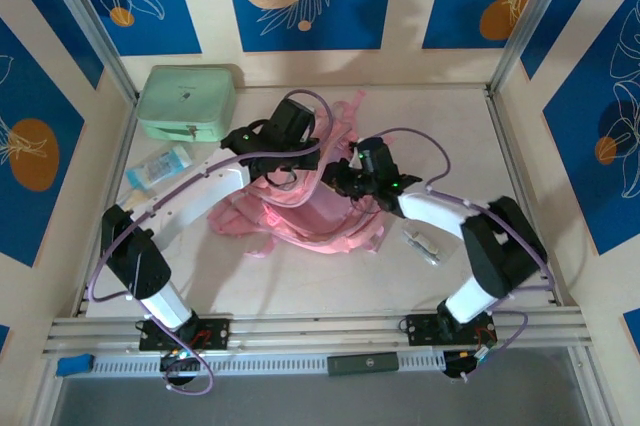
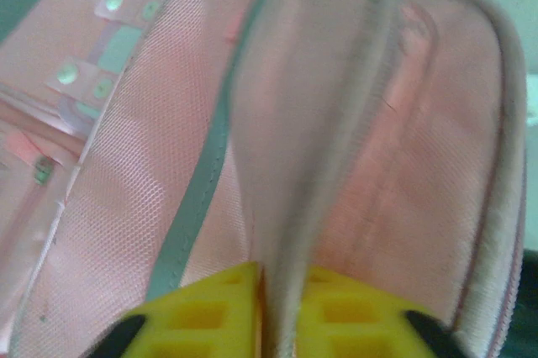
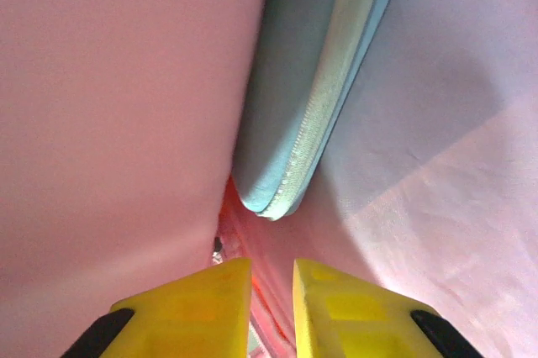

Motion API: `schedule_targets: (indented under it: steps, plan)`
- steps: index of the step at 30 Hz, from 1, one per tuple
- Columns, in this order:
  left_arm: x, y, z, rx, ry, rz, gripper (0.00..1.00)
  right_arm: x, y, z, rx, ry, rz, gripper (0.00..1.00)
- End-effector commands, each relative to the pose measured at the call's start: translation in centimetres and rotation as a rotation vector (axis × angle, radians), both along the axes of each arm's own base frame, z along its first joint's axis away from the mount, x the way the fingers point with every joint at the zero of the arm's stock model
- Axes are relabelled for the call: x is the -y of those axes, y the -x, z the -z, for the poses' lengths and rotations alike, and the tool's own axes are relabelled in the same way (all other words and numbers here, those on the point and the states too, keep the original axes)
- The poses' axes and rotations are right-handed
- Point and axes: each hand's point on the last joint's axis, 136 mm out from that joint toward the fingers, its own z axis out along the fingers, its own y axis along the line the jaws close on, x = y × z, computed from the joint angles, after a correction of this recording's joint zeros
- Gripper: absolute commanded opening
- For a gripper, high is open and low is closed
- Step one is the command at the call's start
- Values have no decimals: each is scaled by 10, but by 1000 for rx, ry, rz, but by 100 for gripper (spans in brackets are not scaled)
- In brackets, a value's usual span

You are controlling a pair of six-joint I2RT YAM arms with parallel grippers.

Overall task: Pack the student bag
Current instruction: Close the student bag at the center of the table.

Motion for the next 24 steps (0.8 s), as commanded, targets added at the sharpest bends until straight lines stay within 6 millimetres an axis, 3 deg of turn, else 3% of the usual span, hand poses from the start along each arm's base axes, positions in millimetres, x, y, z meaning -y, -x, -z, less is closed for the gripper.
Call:
schedule_targets:
  steps: [1, 6, 10, 15, 18, 21, 24]
  plan:
    - [8, -6, -2, -2, 79, 9, 32, 30, 21, 1, -23, 127, -21, 23]
    - [-3, 18, -13, 22, 187, 56, 51, 57, 37, -18, -38, 220, -19, 28]
    - [-45, 35, -5, 17, 203, -5, 59, 49, 55, -25, -42, 225, -83, 32]
    - [-114, 43, 43, -82, 212, -201, 68, 18, 85, -21, -79, 262, -180, 36]
    - [-140, 42, 72, -130, 234, -296, 70, -4, 101, -15, -96, 286, -229, 36]
    - [-156, 34, 94, -179, 299, -385, 71, -3, 112, -16, -63, 393, -210, 37]
    - [-163, 23, 107, -209, 346, -436, 71, 17, 116, -17, -27, 478, -159, 39]
